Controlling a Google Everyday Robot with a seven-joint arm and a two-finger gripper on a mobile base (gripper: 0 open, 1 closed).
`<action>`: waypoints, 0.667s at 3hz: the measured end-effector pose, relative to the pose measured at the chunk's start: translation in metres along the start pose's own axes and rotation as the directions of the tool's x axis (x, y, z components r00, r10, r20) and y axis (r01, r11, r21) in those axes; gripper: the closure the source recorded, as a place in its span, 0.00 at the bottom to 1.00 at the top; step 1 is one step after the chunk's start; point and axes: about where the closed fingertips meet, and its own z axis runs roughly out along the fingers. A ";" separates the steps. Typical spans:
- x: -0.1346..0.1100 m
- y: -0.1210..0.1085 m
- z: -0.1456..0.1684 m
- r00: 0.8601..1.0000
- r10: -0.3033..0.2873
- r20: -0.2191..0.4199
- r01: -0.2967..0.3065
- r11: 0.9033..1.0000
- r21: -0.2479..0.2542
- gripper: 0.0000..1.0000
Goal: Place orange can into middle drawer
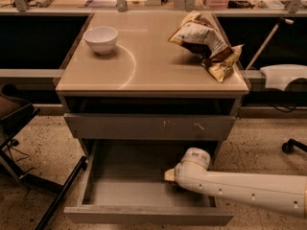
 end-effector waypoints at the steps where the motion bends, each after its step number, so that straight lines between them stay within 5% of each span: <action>1: 0.001 -0.001 0.000 1.000 -0.020 -0.001 0.020 1.000 0.001 1.00; 2: 0.001 -0.001 0.000 1.000 -0.020 -0.001 0.020 1.000 0.001 0.81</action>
Offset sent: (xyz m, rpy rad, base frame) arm -0.0008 -0.0019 -0.0008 -0.0063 0.0010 0.0135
